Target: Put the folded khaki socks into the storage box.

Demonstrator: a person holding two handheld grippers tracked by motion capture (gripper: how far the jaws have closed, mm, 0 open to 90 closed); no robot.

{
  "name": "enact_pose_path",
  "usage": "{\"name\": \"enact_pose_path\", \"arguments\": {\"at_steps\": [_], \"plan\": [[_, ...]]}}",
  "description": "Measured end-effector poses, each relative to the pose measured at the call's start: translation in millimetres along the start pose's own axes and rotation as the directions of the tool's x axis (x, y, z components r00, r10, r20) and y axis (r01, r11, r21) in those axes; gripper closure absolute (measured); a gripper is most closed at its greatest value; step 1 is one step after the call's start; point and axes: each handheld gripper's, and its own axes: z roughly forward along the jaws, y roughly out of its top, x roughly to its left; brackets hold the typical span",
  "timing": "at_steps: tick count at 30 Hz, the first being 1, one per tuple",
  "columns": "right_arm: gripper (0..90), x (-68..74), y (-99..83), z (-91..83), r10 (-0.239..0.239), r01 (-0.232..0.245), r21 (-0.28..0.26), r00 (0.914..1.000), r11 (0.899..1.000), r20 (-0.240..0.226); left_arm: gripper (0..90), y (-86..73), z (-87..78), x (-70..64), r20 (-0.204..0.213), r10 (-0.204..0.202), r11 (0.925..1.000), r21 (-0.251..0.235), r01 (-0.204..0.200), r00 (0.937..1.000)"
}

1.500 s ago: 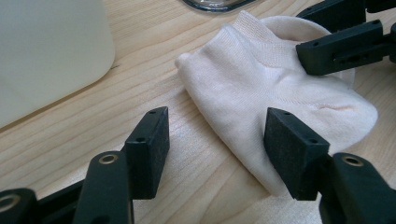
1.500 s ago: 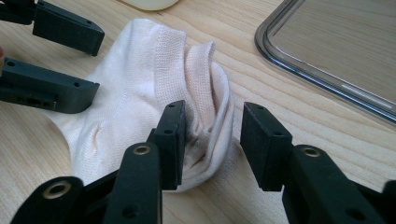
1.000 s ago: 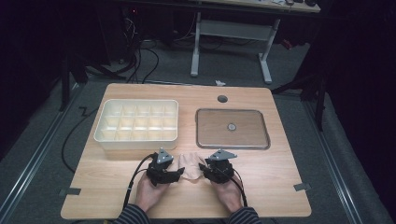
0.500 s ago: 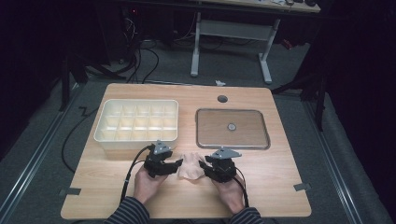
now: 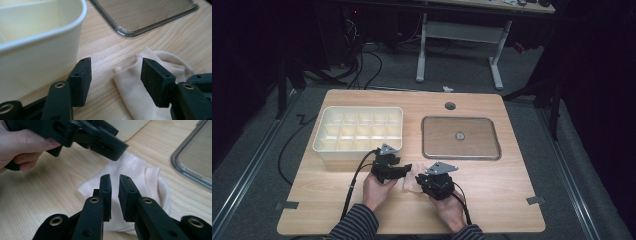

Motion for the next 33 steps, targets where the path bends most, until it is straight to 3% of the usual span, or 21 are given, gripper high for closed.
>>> {"name": "enact_pose_path", "arguments": {"at_steps": [9,14,22,31,33], "plan": [[84.3,0.9,-11.9,9.8,-0.008,0.008,0.049,1.0000,0.999,0.002,45.4,-2.1,12.0,2.8,0.007,-0.024,0.9993,0.029,0.024,0.9997],[85.6,0.6,-13.9,11.0,-0.024,0.023,0.058,0.9997,0.998,0.008,57.7,-3.9,15.8,1.5,0.021,-0.016,0.9985,0.052,0.015,0.9997],[86.1,-0.4,-15.2,11.8,-0.039,0.039,0.058,0.9992,0.998,0.005,69.4,-4.6,15.9,0.4,0.037,0.004,0.9978,0.066,-0.006,0.9993],[86.1,0.2,-16.3,12.4,-0.042,0.042,0.051,0.9991,0.998,0.006,84.2,-4.8,15.9,2.4,0.076,-0.004,0.9975,0.071,-0.001,0.9971],[86.0,0.2,-16.4,12.7,-0.046,0.046,0.051,0.9989,0.998,0.005,85.0,-4.5,14.9,5.2,0.090,-0.022,0.9967,0.080,0.015,0.9957]]}}
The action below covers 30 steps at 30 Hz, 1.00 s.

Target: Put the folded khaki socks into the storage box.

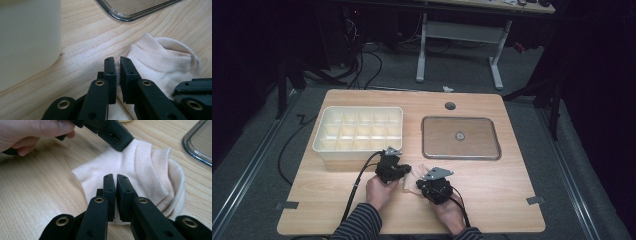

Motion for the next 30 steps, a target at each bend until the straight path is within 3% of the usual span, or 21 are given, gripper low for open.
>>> {"name": "enact_pose_path", "arguments": {"at_steps": [12,16,19,20,25,30], "plan": [[87.0,5.8,2.1,2.1,-0.055,0.054,0.012,0.9984,0.998,0.016,85.7,-0.2,-11.4,0.3,0.015,0.022,0.9998,0.001,-0.022,0.9996],[80.5,9.5,3.7,2.2,-0.055,0.055,0.013,0.9985,0.998,-0.007,85.7,-1.4,-17.4,-1.0,0.022,0.031,0.9995,-0.009,-0.031,0.9993],[78.4,7.7,4.8,0.1,-0.031,0.031,0.012,0.9993,0.999,-0.020,85.7,-1.4,-19.5,-2.1,0.021,0.036,0.9993,-0.013,-0.036,0.9991],[78.5,3.2,5.4,-4.6,0.003,-0.003,-0.010,0.9997,1.000,-0.024,85.7,-1.3,-21.4,-2.4,0.021,0.037,0.9992,-0.018,-0.037,0.9991],[85.2,-12.9,8.5,-12.3,0.081,-0.082,-0.059,0.9965,0.995,-0.020,85.7,-1.5,-24.1,-1.0,0.016,0.036,0.9993,-0.012,-0.035,0.9992],[86.9,-15.4,18.7,-9.5,0.096,-0.097,-0.069,0.9952,0.993,-0.018,85.7,-2.1,-26.2,-0.4,0.018,0.029,0.9994,-0.019,-0.029,0.9994]]}}
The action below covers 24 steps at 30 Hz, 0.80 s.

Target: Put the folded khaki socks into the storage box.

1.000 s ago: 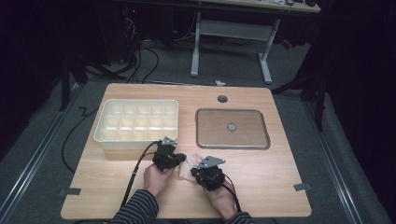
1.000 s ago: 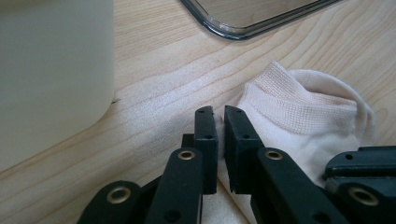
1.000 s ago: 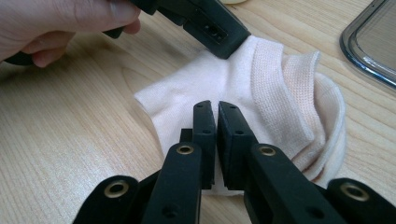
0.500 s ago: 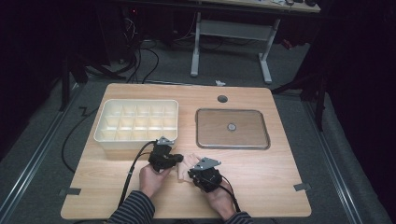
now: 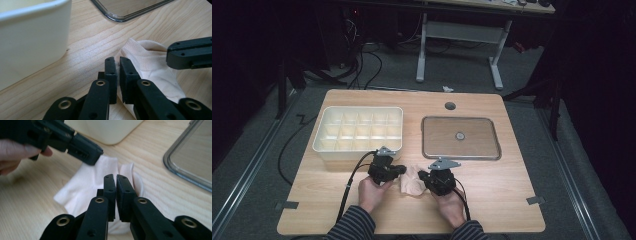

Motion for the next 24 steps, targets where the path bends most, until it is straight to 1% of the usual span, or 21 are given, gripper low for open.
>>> {"name": "enact_pose_path", "arguments": {"at_steps": [1,3,6,8,12,15,16,19,22,24], "plan": [[86.8,2.0,4.3,5.3,-0.008,0.008,0.010,1.0000,1.000,0.001,85.6,0.0,-0.9,-0.1,0.002,-0.003,1.0000,-0.001,0.003,1.0000],[86.8,3.0,7.2,11.4,-0.007,0.007,0.011,1.0000,1.000,-0.002,85.6,-0.1,-2.3,0.3,0.006,-0.006,1.0000,-0.002,0.006,1.0000],[86.8,2.4,8.3,18.2,0.006,-0.006,0.021,0.9999,1.000,-0.008,85.6,-0.6,-3.8,-0.1,0.009,-0.010,0.9999,-0.006,0.010,0.9999],[86.8,2.4,7.9,20.8,0.013,-0.013,0.031,0.9999,0.999,-0.006,85.6,-0.9,-4.8,-0.2,0.010,-0.005,1.0000,-0.004,0.005,0.9999],[86.7,2.6,7.9,22.2,0.010,-0.010,0.028,1.0000,1.000,0.002,85.6,-1.3,-6.0,-0.9,0.013,-0.005,0.9999,-0.009,0.005,0.9999],[86.8,1.1,7.6,23.7,0.013,-0.013,0.027,0.9999,1.000,0.010,85.6,-1.3,-6.7,-1.4,0.015,-0.006,0.9999,-0.014,0.006,0.9999],[86.7,-1.8,7.3,25.9,0.022,-0.023,0.032,0.9995,0.999,0.022,85.6,-1.4,-8.2,-2.2,0.015,-0.001,0.9999,-0.017,0.002,0.9999],[86.7,-3.8,6.6,29.0,0.029,-0.030,0.036,0.9992,0.999,0.027,85.6,-1.5,-11.0,-3.4,0.019,0.000,0.9996,-0.030,0.001,0.9998],[86.8,-4.1,4.9,33.4,0.026,-0.027,0.051,0.9992,0.998,0.031,85.6,-1.4,-13.2,-3.7,0.031,-0.006,0.9990,-0.043,0.007,0.9995],[86.8,-3.0,4.5,35.4,0.018,-0.020,0.057,0.9992,0.998,0.034,85.6,-1.5,-14.1,-5.0,0.035,-0.002,0.9988,-0.048,0.003,0.9994]]}}
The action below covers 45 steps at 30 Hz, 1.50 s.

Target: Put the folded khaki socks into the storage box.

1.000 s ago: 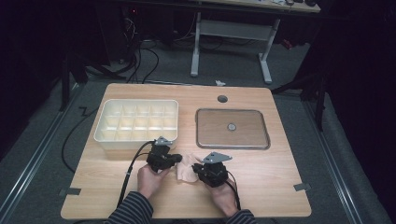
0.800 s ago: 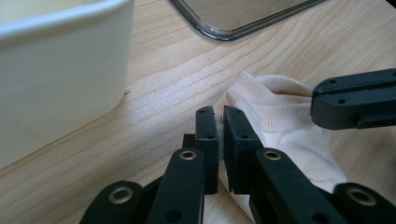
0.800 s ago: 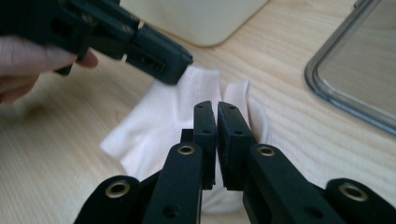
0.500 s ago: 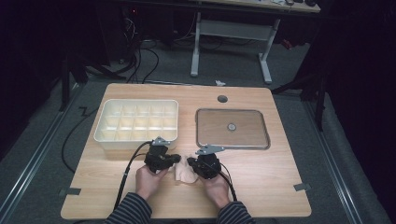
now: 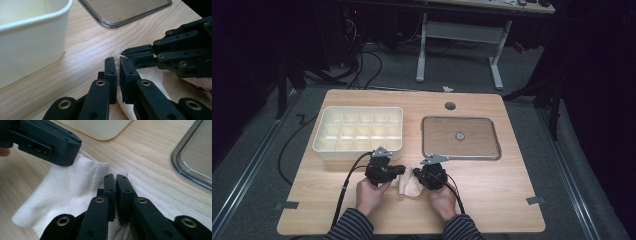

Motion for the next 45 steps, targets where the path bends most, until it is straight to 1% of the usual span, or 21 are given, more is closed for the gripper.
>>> {"name": "enact_pose_path", "arguments": {"at_steps": [2,5,8,10,13,16,19,23,25,28,30,31,32,33,36,37,39,40,41,45], "plan": [[86.9,0.3,0.0,1.0,-0.007,0.007,0.001,1.0000,1.000,0.003,85.6,-0.7,-0.6,-1.5,0.007,-0.002,1.0000,-0.009,0.002,1.0000],[86.9,0.3,0.0,1.8,-0.010,0.010,0.000,1.0000,1.000,0.002,85.6,-1.2,-1.5,-1.4,0.013,-0.001,0.9999,-0.010,0.001,0.9999],[86.9,1.6,0.5,2.9,-0.016,0.016,0.000,0.9999,1.000,0.001,85.7,-1.2,-2.9,-0.5,0.026,-0.010,0.9997,-0.024,0.011,0.9996],[86.9,1.8,0.9,3.5,-0.020,0.020,0.001,0.9998,1.000,-0.001,85.7,-1.1,-3.1,-0.9,0.025,-0.008,0.9996,-0.028,0.009,0.9996],[87.0,2.9,3.2,5.2,-0.028,0.028,0.012,0.9996,1.000,-0.003,85.9,-0.3,-3.9,-2.6,0.025,0.005,0.9993,-0.038,-0.004,0.9997],[87.1,4.9,6.6,8.0,-0.049,0.049,0.020,0.9988,0.999,-0.006,86.1,0.8,-5.1,-1.6,0.022,0.004,0.9990,-0.044,-0.003,0.9997],[87.1,6.7,9.2,9.8,-0.057,0.058,0.031,0.9983,0.998,-0.008,86.1,1.0,-6.4,-0.6,0.022,0.007,0.9991,-0.043,-0.006,0.9997],[86.4,8.4,13.1,13.0,-0.058,0.059,0.037,0.9979,0.998,-0.031,86.0,0.2,-8.8,0.6,0.009,0.007,0.9990,-0.045,-0.006,0.9999],[84.4,7.9,13.1,11.4,-0.059,0.060,0.030,0.9977,0.998,-0.031,86.0,-1.0,-10.4,0.8,-0.005,0.003,0.9988,-0.049,-0.003,1.0000],[81.8,7.5,13.3,6.5,-0.054,0.055,0.015,0.9981,0.998,-0.028,86.0,-1.8,-11.9,1.6,-0.009,0.000,0.9985,-0.055,0.000,1.0000],[79.6,6.8,13.8,-2.1,-0.053,0.053,-0.012,0.9984,0.999,-0.020,86.0,-2.8,-12.6,1.9,-0.015,-0.005,0.9983,-0.058,0.004,0.9999],[78.4,6.4,13.6,-8.3,-0.052,0.051,-0.031,0.9986,0.998,-0.012,86.0,-3.3,-12.8,2.0,-0.018,-0.004,0.9982,-0.059,0.003,0.9998],[75.0,5.5,12.0,-17.5,-0.052,0.052,-0.049,0.9987,0.997,-0.001,85.9,-3.9,-13.1,2.2,-0.021,-0.004,0.9983,-0.057,0.003,0.9998],[75.0,5.5,12.0,-17.5,-0.052,0.052,-0.049,0.9987,0.997,-0.001,85.9,-3.9,-13.1,2.2,-0.021,-0.004,0.9983,-0.057,0.003,0.9998],[69.2,4.5,5.9,-27.3,-0.045,0.046,-0.055,0.9989,0.997,0.012,85.9,-4.3,-13.0,2.2,-0.028,-0.007,0.9983,-0.058,0.005,0.9996],[67.6,4.4,3.3,-29.5,-0.035,0.036,-0.054,0.9993,0.998,0.015,85.9,-4.4,-12.9,2.0,-0.027,-0.007,0.9982,-0.059,0.005,0.9996],[65.9,4.0,1.3,-30.8,-0.031,0.032,-0.054,0.9994,0.998,0.016,85.9,-4.5,-12.8,0.9,-0.033,-0.004,0.9983,-0.058,0.002,0.9994],[61.9,2.9,-5.2,-32.7,-0.003,0.003,-0.058,1.0000,0.998,0.008,85.9,-4.5,-12.7,0.5,-0.035,-0.004,0.9983,-0.059,0.002,0.9994],[60.9,3.4,-7.4,-32.4,0.007,-0.006,-0.058,1.0000,0.998,0.006,85.9,-4.4,-12.8,0.2,-0.037,-0.003,0.9983,-0.058,0.000,0.9993],[59.6,6.5,-13.6,-25.8,0.020,-0.020,-0.038,0.9998,0.999,-0.005,85.9,-4.2,-13.2,-0.5,-0.043,-0.003,0.9984,-0.056,0.000,0.9991]]}}
